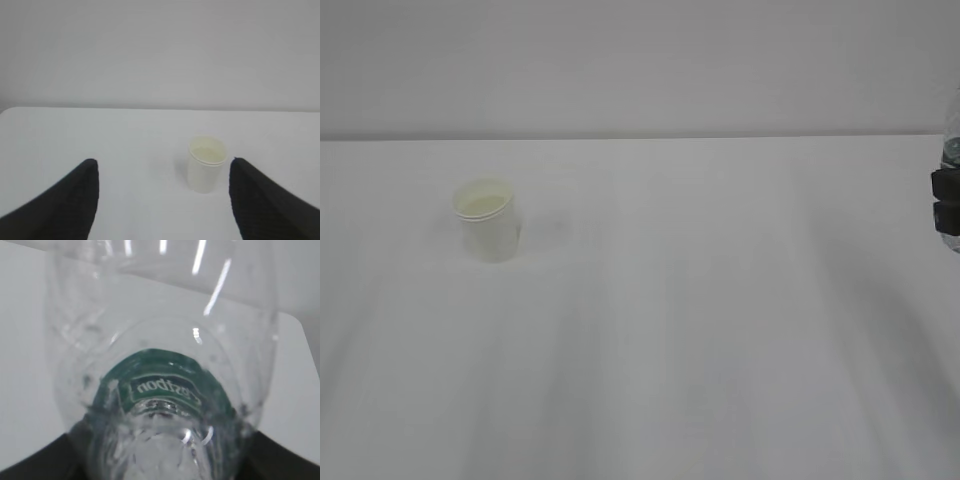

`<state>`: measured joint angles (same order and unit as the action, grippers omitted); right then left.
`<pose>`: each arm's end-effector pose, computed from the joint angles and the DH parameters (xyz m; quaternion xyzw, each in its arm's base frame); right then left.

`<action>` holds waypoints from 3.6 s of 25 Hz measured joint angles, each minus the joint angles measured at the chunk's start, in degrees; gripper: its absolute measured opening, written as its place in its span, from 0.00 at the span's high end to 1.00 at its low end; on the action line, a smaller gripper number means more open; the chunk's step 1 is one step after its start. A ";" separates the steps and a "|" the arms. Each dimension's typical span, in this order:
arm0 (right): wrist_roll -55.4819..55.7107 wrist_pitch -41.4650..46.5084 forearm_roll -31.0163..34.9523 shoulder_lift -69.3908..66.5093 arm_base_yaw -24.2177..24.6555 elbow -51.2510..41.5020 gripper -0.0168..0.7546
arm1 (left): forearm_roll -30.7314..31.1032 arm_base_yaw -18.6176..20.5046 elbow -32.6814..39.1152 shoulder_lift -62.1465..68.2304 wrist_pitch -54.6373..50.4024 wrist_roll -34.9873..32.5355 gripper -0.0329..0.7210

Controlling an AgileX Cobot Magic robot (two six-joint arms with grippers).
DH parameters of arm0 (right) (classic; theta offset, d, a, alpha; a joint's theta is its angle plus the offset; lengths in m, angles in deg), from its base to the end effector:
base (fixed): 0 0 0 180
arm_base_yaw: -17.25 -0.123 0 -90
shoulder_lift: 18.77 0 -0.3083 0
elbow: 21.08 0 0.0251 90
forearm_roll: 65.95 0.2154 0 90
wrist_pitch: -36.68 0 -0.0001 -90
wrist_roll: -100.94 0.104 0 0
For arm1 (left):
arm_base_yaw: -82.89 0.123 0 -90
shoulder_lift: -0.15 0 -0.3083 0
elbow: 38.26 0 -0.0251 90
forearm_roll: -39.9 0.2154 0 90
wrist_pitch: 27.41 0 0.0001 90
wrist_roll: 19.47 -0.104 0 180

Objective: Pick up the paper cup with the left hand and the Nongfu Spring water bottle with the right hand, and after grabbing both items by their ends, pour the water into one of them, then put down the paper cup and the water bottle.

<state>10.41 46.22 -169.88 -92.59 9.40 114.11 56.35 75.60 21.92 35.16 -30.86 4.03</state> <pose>0.2075 0.0116 0.2924 -0.1234 0.8388 -0.0996 0.5209 0.0668 -0.0067 0.2899 -0.0042 0.7575 -0.0752 0.6484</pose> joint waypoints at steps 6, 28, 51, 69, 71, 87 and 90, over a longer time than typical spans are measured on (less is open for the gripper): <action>0.08 0.02 0.00 0.00 0.00 0.00 0.46 | -0.49 0.00 0.00 -9.51 -3.54 0.00 0.24; 0.83 0.02 0.00 0.00 0.00 0.00 0.46 | -3.44 0.00 -2.54 -18.25 -16.42 -5.70 0.25; 0.89 0.12 0.00 0.00 0.00 0.00 0.46 | -2.61 0.00 -3.03 -19.74 -20.37 -10.55 0.26; 0.96 0.12 0.00 0.00 0.00 0.00 0.46 | -6.61 0.00 -3.44 -25.58 -25.55 -12.67 0.28; 0.96 0.12 0.00 0.00 0.00 0.00 0.46 | -6.36 0.00 -3.44 -25.81 -25.65 -12.77 0.28; 1.02 0.12 0.00 0.00 0.00 0.00 0.46 | -5.56 0.00 -3.54 -25.80 -25.65 -12.87 0.29; 1.02 0.12 0.00 0.00 0.00 0.00 0.46 | -5.56 0.00 -3.54 -25.80 -25.65 -12.87 0.29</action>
<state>11.43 46.34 -169.88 -92.59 9.40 114.11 50.78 75.60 18.39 9.37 -56.51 -8.84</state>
